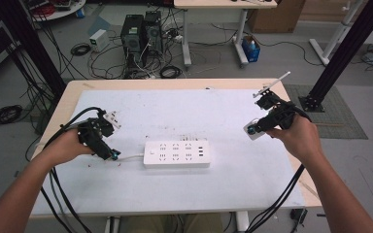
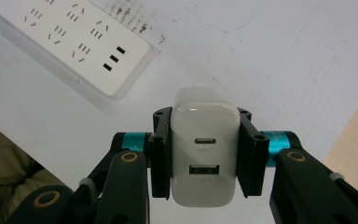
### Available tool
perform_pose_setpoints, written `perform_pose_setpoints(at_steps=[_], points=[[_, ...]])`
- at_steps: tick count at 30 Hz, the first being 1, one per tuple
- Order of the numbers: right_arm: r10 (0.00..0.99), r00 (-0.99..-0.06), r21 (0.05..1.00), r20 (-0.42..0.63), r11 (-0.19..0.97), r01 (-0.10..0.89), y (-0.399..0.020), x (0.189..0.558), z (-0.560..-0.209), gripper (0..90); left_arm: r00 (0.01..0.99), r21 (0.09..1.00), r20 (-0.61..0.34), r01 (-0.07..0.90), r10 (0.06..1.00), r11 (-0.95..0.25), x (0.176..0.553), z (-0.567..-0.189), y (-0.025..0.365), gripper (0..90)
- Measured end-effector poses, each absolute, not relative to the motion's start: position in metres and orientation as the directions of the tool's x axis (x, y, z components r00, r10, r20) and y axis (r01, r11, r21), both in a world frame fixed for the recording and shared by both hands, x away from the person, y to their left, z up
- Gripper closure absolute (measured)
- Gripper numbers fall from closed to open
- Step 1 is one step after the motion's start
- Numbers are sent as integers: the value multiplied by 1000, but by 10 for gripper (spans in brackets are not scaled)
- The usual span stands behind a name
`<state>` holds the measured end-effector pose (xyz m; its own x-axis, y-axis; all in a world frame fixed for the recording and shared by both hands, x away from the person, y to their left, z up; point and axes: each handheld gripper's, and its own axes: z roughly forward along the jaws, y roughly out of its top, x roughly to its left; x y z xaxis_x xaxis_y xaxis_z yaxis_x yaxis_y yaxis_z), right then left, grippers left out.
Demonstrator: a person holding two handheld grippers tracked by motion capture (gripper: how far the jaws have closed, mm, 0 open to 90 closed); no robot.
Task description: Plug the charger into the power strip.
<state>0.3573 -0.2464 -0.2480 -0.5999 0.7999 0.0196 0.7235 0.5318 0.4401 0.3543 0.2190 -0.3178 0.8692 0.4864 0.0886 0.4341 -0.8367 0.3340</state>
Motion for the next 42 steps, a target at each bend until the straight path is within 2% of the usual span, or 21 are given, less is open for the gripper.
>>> perform_pose_setpoints(at_steps=[3, 10, 22, 26, 33, 42], points=[[803, -596, 457, 28, 520, 722, -248, 356, -247, 622, 854, 338, 81, 462, 514, -820, 356, -318, 218, 214], [791, -611, 461, 34, 530, 712, -245, 357, -246, 622, 845, 361, 120, 452, 521, -816, 357, -316, 219, 214], [697, -717, 455, 12, 634, 625, -215, 372, -248, 622, 848, 319, 128, 456, 514, -831, 360, -326, 216, 214], [628, -779, 412, 3, 709, 573, -196, 377, -250, 622, 855, 312, 126, 447, 503, -838, 360, -330, 213, 214], [440, -896, 376, -62, 842, 388, -158, 385, -260, 623, 866, 303, 123, 432, 485, -849, 360, -333, 210, 214], [284, -952, 287, -111, 927, 243, -114, 394, -273, 623, 879, 305, 135, 402, 457, -864, 361, -335, 210, 214]])
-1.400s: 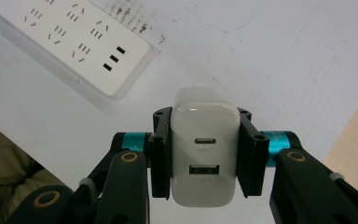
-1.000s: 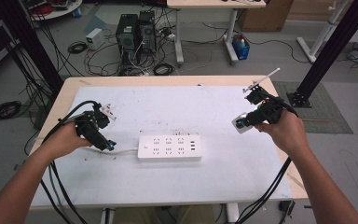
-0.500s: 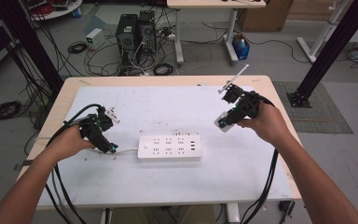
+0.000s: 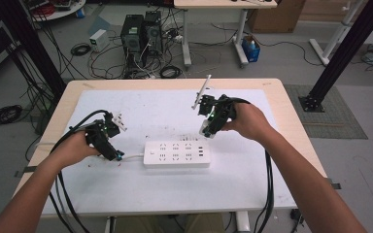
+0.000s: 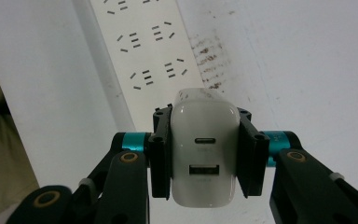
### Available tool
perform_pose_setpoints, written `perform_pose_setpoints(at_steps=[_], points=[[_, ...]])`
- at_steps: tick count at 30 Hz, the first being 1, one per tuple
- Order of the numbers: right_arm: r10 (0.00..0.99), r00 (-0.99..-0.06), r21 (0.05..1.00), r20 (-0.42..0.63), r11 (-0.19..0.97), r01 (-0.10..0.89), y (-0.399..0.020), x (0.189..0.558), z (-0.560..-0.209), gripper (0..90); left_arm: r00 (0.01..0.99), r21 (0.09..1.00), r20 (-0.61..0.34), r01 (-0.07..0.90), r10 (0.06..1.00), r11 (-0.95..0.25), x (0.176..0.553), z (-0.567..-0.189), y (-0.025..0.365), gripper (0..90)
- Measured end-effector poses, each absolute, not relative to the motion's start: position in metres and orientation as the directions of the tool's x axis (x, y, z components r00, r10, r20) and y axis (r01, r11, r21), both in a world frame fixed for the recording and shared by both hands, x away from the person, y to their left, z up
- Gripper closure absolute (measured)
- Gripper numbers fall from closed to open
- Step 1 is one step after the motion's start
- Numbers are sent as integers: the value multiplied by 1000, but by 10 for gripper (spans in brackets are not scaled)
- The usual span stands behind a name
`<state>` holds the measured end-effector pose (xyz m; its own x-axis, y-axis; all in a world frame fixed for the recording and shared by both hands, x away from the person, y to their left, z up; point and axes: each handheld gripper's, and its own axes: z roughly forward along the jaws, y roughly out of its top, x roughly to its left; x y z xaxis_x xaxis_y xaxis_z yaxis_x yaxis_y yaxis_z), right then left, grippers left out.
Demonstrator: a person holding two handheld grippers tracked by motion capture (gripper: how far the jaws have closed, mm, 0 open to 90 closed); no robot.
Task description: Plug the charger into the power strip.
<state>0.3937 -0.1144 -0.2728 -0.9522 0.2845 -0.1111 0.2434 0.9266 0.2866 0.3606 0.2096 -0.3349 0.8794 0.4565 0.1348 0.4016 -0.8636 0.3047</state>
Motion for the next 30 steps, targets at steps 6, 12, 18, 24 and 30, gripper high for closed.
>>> perform_pose_setpoints(at_steps=[6, 12, 18, 24, 30], points=[[217, -968, 225, -123, 957, 186, -86, 393, -290, 623, 875, 324, 134, 405, 465, -855, 360, -334, 211, 214], [153, -980, 203, -129, 971, 125, -64, 396, -313, 623, 876, 330, 129, 403, 464, -854, 359, -334, 212, 214], [109, -987, 161, -121, 983, 89, -52, 399, -332, 623, 877, 339, 119, 404, 465, -850, 356, -338, 214, 214], [80, -988, 146, -130, 987, 61, -50, 401, -339, 623, 878, 336, 110, 409, 466, -848, 355, -342, 218, 214], [53, -990, 139, -134, 990, 34, -46, 400, -346, 623, 880, 333, 103, 409, 464, -849, 355, -342, 218, 215]])
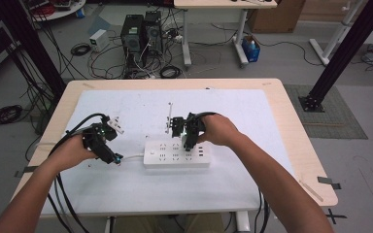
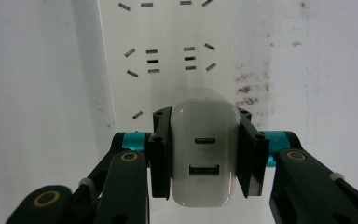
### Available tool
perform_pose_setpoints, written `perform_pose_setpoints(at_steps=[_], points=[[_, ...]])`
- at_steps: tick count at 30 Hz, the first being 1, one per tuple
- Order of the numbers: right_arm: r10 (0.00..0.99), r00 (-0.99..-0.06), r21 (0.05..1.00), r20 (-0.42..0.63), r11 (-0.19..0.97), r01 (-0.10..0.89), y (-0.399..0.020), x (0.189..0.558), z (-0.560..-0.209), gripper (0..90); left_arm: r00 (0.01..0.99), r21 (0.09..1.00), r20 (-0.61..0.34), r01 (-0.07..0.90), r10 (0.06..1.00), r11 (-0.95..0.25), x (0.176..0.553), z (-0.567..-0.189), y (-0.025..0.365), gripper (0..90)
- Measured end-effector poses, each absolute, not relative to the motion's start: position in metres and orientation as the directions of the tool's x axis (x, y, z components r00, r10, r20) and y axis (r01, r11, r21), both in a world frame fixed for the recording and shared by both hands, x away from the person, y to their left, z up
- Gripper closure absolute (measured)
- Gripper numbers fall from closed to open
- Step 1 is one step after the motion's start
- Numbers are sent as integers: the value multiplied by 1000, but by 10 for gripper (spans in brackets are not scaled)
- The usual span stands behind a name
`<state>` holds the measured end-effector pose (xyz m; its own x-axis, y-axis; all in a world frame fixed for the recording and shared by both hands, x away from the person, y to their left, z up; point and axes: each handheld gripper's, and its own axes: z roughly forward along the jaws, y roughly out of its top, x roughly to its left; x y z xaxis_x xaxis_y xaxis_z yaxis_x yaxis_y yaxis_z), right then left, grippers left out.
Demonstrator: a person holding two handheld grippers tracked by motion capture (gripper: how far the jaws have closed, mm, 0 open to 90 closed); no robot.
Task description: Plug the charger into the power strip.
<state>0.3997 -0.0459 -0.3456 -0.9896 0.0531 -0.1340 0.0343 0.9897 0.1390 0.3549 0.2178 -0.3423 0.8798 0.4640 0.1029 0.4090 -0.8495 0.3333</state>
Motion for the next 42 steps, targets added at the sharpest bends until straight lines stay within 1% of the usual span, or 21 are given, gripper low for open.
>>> perform_pose_setpoints(at_steps=[1, 2, 4, 6, 7, 11, 12, 14, 16, 17, 18, 19, 21, 22, 23, 25, 28, 32, 34, 41, 42], points=[[31, -990, 130, -138, 991, 13, -44, 400, -349, 623, 874, 346, 98, 418, 476, -840, 354, -343, 217, 214], [40, -990, 124, -134, 992, 23, -44, 400, -348, 623, 881, 332, 106, 406, 461, -852, 355, -342, 218, 214], [37, -991, 113, -131, 993, 22, -44, 401, -349, 624, 875, 352, 99, 414, 473, -840, 354, -343, 217, 214], [48, -991, 84, -123, 996, 37, -42, 402, -348, 625, 884, 337, 106, 398, 454, -853, 354, -342, 217, 214], [54, -991, 74, -122, 996, 45, -41, 402, -349, 625, 881, 347, 101, 404, 462, -847, 354, -343, 217, 214], [51, -991, -9, -128, 999, 52, -28, 402, -349, 626, 883, 341, 102, 401, 457, -850, 353, -342, 217, 214], [39, -991, -30, -129, 999, 43, -26, 404, -349, 625, 875, 363, 94, 413, 474, -835, 352, -343, 216, 214], [44, -991, -48, -124, 998, 50, -23, 404, -350, 626, 874, 368, 91, 415, 477, -832, 351, -343, 217, 214], [54, -991, -45, -119, 997, 60, -24, 405, -350, 626, 875, 366, 90, 415, 476, -833, 351, -343, 219, 214], [50, -992, -42, -114, 998, 55, -25, 406, -350, 626, 867, 382, 82, 428, 492, -819, 350, -345, 218, 214], [47, -992, -38, -114, 998, 52, -25, 407, -350, 626, 874, 372, 87, 416, 477, -830, 350, -344, 219, 214], [64, -992, -37, -112, 997, 69, -26, 406, -350, 626, 876, 374, 85, 414, 475, -830, 350, -344, 219, 215], [66, -991, -29, -117, 997, 70, -27, 405, -351, 626, 887, 380, 72, 399, 457, -834, 348, -345, 219, 214], [45, -991, -24, -124, 999, 49, -28, 405, -352, 626, 891, 372, 76, 392, 448, -841, 348, -345, 219, 215], [35, -990, -37, -138, 998, 40, -29, 402, -354, 626, 893, 364, 82, 386, 442, -848, 349, -344, 220, 215], [11, -986, -59, -166, 998, 21, -26, 399, -358, 625, 889, 377, 79, 393, 452, -839, 349, -345, 221, 214], [14, -988, -70, -153, 997, 25, -25, 401, -359, 627, 887, 381, 77, 396, 456, -835, 349, -346, 222, 214], [22, -994, -88, -109, 996, 32, -23, 408, -360, 627, 882, 387, 71, 405, 465, -828, 349, -345, 223, 214], [5, -996, -94, -92, 995, 13, -19, 412, -363, 627, 884, 386, 72, 403, 462, -830, 349, -345, 223, 214], [80, -997, -57, 11, 995, 79, -24, 427, -363, 625, 885, 379, 71, 403, 460, -833, 350, -344, 224, 215], [74, -997, -60, 14, 995, 73, -24, 428, -363, 625, 884, 382, 67, 406, 463, -830, 351, -344, 223, 214]])
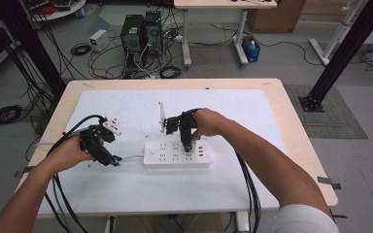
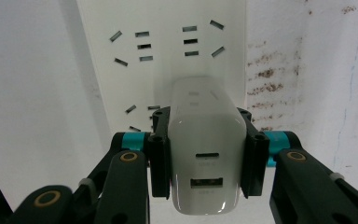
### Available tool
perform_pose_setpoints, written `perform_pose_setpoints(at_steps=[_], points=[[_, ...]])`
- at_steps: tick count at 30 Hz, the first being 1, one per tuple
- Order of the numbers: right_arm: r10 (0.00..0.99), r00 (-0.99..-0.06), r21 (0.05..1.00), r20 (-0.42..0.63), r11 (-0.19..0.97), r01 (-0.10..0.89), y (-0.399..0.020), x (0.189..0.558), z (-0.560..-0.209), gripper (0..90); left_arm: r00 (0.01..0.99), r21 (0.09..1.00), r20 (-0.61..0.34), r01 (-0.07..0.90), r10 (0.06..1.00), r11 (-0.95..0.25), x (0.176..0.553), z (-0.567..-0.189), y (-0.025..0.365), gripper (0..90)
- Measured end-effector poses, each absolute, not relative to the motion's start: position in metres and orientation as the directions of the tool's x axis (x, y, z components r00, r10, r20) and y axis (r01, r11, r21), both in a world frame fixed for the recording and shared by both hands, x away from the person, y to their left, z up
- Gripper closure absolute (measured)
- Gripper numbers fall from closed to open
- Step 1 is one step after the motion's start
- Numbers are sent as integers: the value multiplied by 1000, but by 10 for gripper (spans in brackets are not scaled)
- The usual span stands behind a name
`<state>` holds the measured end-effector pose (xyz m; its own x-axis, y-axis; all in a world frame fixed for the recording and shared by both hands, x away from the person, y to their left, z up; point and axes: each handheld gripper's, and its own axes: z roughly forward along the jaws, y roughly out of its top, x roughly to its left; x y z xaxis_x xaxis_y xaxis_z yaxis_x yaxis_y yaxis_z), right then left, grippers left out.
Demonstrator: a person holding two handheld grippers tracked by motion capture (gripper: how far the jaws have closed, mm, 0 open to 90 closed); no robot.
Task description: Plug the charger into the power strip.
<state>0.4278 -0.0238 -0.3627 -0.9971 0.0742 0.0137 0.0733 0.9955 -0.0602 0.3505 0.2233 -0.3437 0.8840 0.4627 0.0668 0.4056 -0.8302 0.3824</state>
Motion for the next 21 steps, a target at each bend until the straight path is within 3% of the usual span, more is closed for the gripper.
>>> perform_pose_setpoints(at_steps=[3, 6, 21], points=[[33, -999, -72, -26, 997, 35, -22, 421, -364, 627, 886, 388, 62, 403, 460, -829, 352, -344, 221, 214], [-62, -990, -113, -130, 993, -47, -16, 404, -368, 628, 886, 384, 58, 406, 461, -829, 354, -346, 220, 215], [31, -1000, -66, 3, 997, 30, -21, 426, -368, 625, 883, 407, 36, 415, 469, -813, 352, -345, 224, 214]])
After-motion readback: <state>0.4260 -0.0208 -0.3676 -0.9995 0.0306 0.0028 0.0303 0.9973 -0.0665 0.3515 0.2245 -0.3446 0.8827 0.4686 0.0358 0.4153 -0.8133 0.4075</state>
